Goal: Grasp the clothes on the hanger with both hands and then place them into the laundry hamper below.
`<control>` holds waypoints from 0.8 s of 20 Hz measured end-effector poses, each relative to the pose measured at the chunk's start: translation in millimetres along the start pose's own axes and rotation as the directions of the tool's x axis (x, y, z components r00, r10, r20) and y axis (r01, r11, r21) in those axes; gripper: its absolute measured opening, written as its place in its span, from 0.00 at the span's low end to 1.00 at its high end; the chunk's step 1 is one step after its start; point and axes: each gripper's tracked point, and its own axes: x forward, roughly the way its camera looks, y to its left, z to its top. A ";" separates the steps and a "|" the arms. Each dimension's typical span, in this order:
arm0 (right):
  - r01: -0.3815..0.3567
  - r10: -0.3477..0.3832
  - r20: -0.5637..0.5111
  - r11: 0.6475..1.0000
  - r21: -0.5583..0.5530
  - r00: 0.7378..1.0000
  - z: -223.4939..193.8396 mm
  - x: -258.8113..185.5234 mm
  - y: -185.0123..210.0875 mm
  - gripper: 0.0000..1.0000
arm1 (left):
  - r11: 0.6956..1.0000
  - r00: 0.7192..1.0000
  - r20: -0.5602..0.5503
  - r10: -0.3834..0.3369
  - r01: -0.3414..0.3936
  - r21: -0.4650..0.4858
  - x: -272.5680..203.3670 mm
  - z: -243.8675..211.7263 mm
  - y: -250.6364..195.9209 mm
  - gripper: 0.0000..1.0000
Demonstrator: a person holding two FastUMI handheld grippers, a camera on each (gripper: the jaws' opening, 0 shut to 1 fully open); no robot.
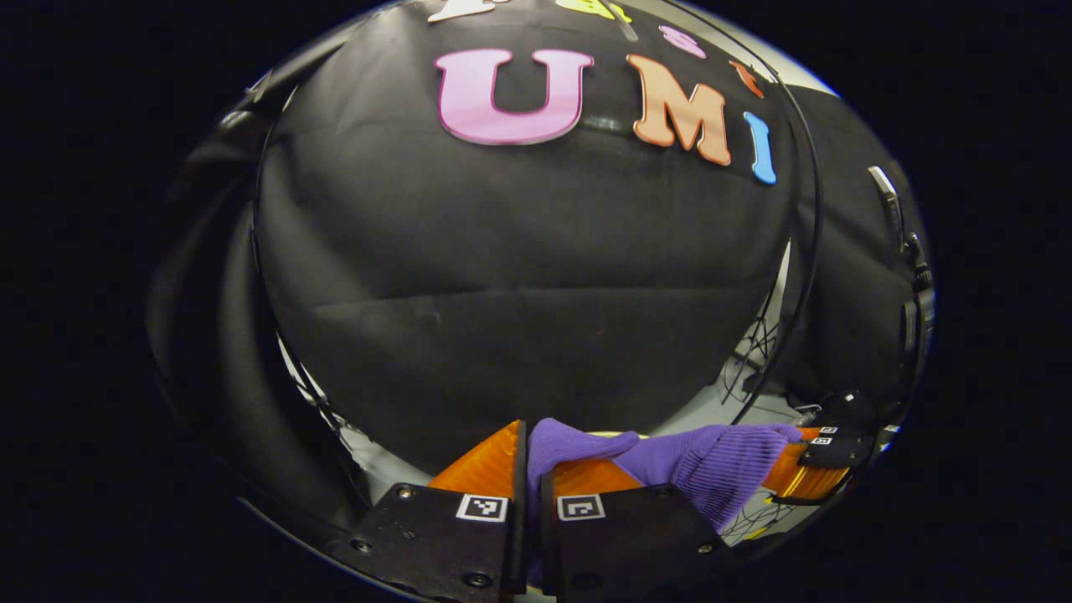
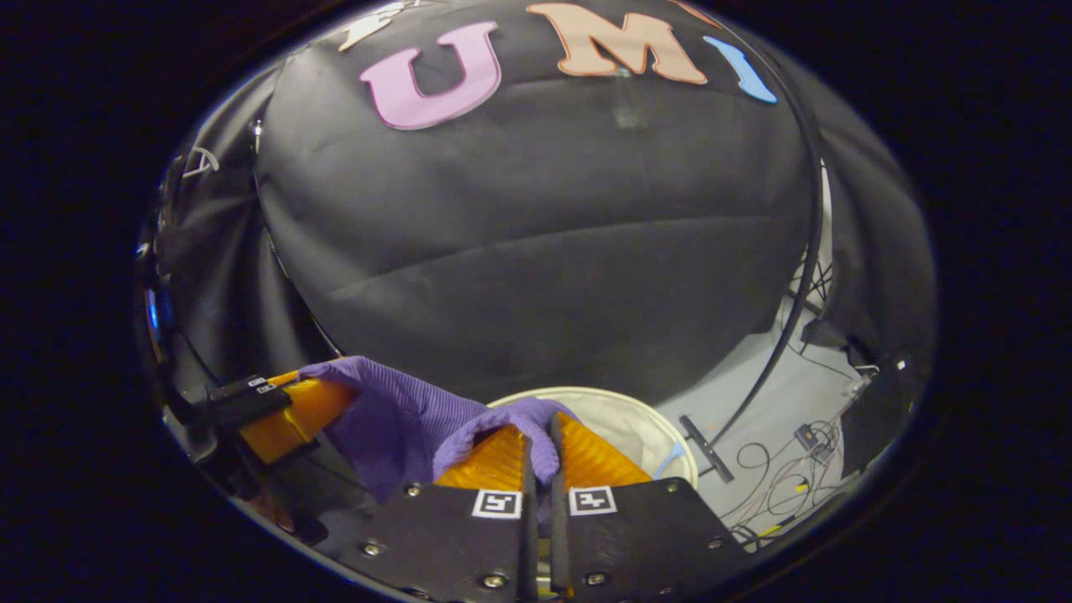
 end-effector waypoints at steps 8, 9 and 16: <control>0.073 -0.069 -0.134 0.997 0.026 0.989 -43.1 23.8 -31.5 0.29 | 0.997 0.949 -0.308 -0.068 0.076 0.013 24.1 -115.2 -20.9 0.54; 0.075 -0.073 -0.121 0.997 0.014 0.990 -37.1 20.4 -33.5 0.45 | 0.998 0.955 -0.289 -0.064 0.066 -0.004 21.3 -106.7 -17.9 0.76; 0.066 -0.065 -0.021 0.997 0.030 0.998 6.3 -9.6 -25.4 0.99 | 0.998 0.987 -0.150 -0.049 0.041 -0.053 -4.7 -27.3 -0.2 0.96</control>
